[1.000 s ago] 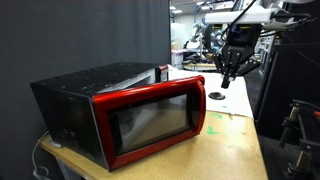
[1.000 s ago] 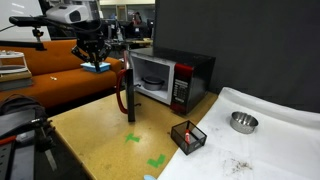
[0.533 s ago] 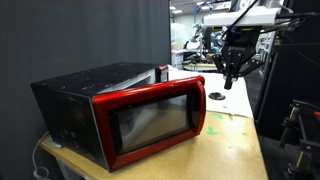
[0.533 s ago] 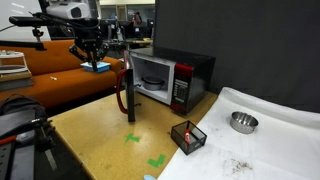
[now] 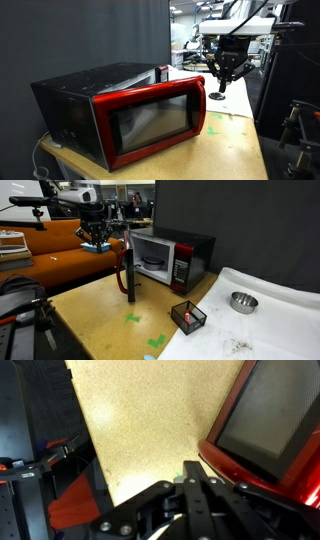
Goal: Close the microwave door
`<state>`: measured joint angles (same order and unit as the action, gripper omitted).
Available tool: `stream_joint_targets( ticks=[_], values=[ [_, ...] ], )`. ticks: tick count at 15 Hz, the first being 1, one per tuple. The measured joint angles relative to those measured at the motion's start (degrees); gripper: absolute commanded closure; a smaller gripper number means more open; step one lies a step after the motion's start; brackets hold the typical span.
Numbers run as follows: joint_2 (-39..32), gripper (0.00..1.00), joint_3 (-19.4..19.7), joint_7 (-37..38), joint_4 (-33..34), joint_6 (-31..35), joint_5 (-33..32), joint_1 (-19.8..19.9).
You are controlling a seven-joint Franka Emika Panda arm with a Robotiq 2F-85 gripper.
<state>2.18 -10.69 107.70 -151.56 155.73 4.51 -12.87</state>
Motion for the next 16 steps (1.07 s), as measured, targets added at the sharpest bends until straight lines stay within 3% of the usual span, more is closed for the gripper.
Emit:
stream_joint_targets(
  ticks=[6,7,8,9,11,13,16],
  values=[
    [-2.2,1.00,-1.0,-22.3,2.3,-3.9,8.5,-0.6],
    [-2.3,0.94,-1.0,-25.1,2.5,-5.3,8.4,-0.5],
    [-2.4,0.78,-0.9,-27.6,2.7,-6.5,7.9,-0.4],
    [-2.5,0.69,-0.8,-29.5,2.9,-7.6,6.8,-0.3],
    [-2.6,0.64,-0.7,-32.4,3.1,-8.3,4.4,-0.3],
    [-2.5,0.50,-1.4,-32.2,2.9,-6.1,3.9,-0.7],
    [-2.7,0.28,-6.2,-27.1,-0.2,3.2,14.4,-4.5]
  ],
)
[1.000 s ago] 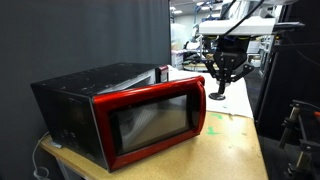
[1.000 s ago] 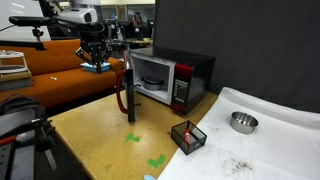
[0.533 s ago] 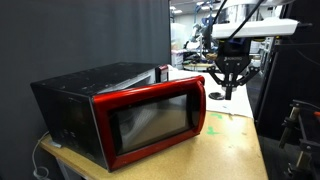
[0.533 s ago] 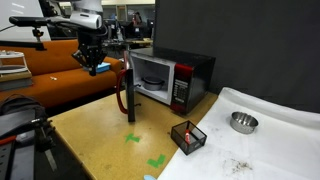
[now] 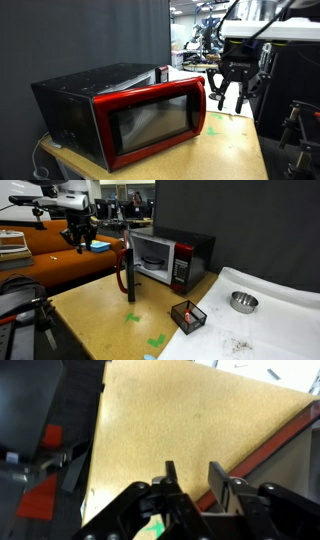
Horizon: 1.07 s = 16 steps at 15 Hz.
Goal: Close the microwave door
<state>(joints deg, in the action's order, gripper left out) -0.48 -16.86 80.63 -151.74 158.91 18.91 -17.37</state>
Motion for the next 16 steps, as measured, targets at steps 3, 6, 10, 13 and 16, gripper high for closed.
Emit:
stream_joint_targets(
  ticks=[3,6,10,13,16],
  values=[
    [-2.6,0.07,-8.2,8.1,-3.6,13.2,12.5,-7.8],
    [-7.9,0.00,-12.0,17.3,-4.2,27.5,15.9,-12.6],
    [-13.6,0.00,-5.1,18.5,-4.2,40.7,19.0,-13.5],
    [-13.4,0.00,7.0,10.9,-0.3,39.5,26.3,-18.4],
    [-15.4,0.00,13.1,5.8,2.2,38.6,29.6,-22.7]
  ],
)
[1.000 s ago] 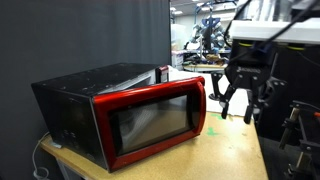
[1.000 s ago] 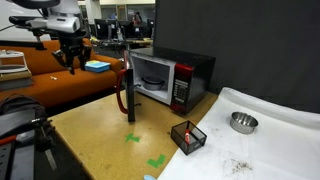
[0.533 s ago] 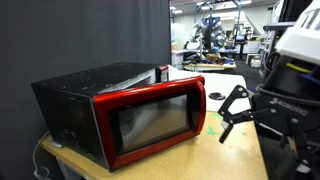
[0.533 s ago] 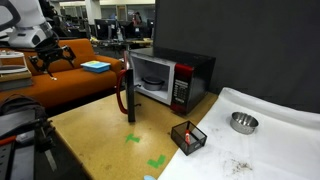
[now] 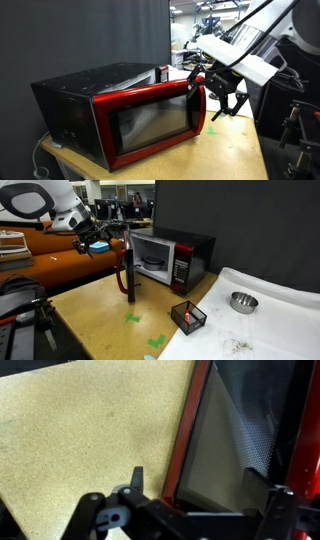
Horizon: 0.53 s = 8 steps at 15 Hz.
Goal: Close the microwave door
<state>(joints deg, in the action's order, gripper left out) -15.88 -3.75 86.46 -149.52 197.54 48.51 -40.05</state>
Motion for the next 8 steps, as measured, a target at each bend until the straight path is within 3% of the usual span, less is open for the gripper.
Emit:
stream_joint_targets(
  ticks=[4,8],
  values=[
    [-1.2,0.00,4.6,-1.1,2.7,-3.8,1.4,-5.2],
    [-0.9,0.00,12.5,-1.1,4.2,-11.0,1.3,-9.5]
  ],
)
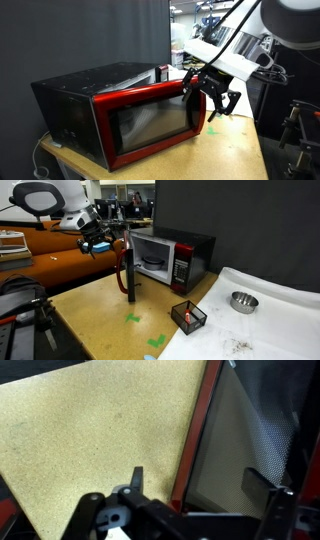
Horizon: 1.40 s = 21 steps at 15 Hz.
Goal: Close the microwave door
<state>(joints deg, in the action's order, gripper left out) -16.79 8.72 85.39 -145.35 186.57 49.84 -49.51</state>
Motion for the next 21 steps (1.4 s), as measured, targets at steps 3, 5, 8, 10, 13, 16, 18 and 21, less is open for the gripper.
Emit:
stream_joint_targets(
  ticks=[3,5,8,10,13,16,18,21],
  values=[
    [0.1,0.00,7.4,1.1,0.1,-5.9,-2.4,-4.1],
    [0.1,0.00,9.8,2.2,0.1,-7.4,-3.7,-5.9],
    [0.1,0.00,10.1,2.6,0.1,-7.5,-3.8,-6.6],
    [0.1,0.00,10.1,2.6,0.1,-7.5,-3.8,-6.6],
    [0.1,0.00,10.2,2.6,0.1,-7.6,-3.8,-6.6],
    [-0.1,0.00,10.2,2.5,0.1,-7.8,-4.2,-6.6],
    [-0.1,0.00,10.2,2.2,0.0,-9.0,-5.9,-6.6],
    [0.0,0.00,11.2,1.6,-0.2,-11.2,-10.0,-6.6]
  ],
)
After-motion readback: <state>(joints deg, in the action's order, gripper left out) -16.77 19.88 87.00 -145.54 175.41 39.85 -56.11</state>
